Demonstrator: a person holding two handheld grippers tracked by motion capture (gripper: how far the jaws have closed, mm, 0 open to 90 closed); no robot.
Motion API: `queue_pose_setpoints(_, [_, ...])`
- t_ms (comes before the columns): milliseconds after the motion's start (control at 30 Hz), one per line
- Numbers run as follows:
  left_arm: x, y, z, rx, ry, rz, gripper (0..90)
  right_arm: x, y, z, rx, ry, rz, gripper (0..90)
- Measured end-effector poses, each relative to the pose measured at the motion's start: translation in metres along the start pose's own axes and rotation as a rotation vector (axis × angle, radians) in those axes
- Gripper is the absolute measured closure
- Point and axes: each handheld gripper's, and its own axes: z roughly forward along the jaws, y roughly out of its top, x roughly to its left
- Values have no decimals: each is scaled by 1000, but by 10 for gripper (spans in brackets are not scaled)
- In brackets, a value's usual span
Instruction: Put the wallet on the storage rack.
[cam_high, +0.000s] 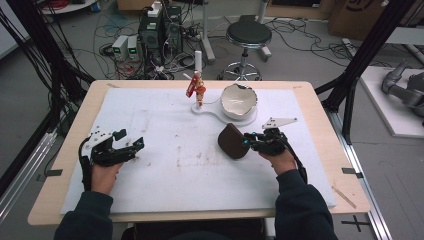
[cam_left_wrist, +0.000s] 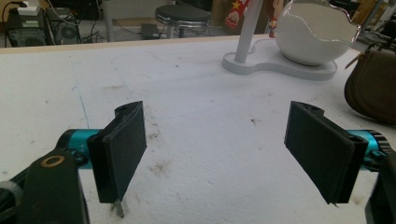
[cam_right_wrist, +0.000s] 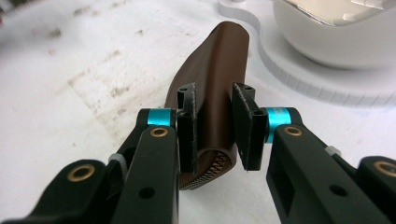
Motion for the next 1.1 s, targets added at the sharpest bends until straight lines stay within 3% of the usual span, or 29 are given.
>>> queue_pose_setpoints(100, [0,0,0,-1,0,0,207,5,2,1,-5,-6,-54,731])
queue_pose_setpoints(400, [-2,0,2,6,-28,5,246,5,2,1,-18,7,-82,725])
queue_pose_setpoints(467, [-3,0,5,-4,-54,-16,270,7,2,1,-24,13,-95,725])
queue_pose_setpoints(533, [-5,4,11,-6,-98,-26,274,8,2,1,-27,12,-99,725])
queue_pose_setpoints(667, [-22,20,32,2,-196,12,284,8,2,1,-30,18,-109,725])
queue_pose_setpoints(700, [-26,23,36,3,-229,15,304,8,2,1,-30,18,-111,724])
queue_pose_setpoints(733, [-33,28,45,10,-286,26,377,8,2,2,-32,17,-115,724])
queue_pose_setpoints(767, [-39,31,53,13,-311,35,409,9,3,2,-33,17,-118,723])
queue_pose_setpoints(967, [-76,42,106,59,-414,49,365,8,3,3,-39,33,-122,720])
queue_pose_setpoints(1100, [-95,51,133,77,-456,50,367,8,3,3,-44,34,-127,718])
